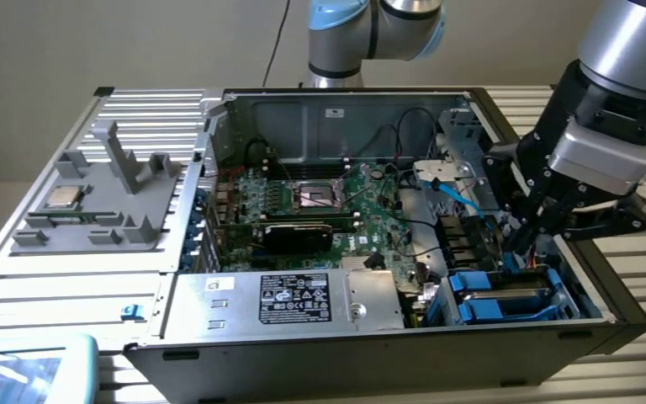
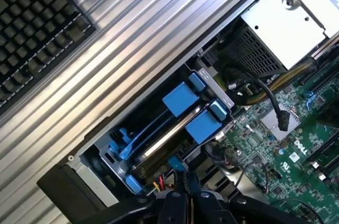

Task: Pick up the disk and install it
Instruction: 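Insert the second disk wire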

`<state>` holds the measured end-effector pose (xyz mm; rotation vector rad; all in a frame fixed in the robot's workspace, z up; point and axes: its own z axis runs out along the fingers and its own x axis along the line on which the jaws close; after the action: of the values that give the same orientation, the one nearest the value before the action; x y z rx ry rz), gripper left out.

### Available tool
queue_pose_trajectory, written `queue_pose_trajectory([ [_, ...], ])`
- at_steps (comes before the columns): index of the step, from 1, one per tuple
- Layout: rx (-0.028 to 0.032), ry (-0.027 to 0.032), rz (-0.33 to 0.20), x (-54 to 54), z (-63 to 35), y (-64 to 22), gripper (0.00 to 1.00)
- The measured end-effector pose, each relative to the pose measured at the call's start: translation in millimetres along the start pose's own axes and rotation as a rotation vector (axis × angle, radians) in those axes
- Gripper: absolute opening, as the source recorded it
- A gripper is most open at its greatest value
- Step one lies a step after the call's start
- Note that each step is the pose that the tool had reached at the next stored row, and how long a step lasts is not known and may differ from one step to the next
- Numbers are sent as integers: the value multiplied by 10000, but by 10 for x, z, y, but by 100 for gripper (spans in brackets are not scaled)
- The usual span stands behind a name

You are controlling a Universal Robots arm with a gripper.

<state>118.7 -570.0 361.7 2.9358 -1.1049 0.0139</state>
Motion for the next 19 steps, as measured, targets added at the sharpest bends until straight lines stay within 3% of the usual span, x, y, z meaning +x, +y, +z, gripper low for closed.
queue_pose_trajectory([
  [14,67,-32,-2544,0,-1,0,11],
  [17,133,-73,-3056,0,1,1,11],
  [19,224,-132,-3309,-1,0,1,11],
])
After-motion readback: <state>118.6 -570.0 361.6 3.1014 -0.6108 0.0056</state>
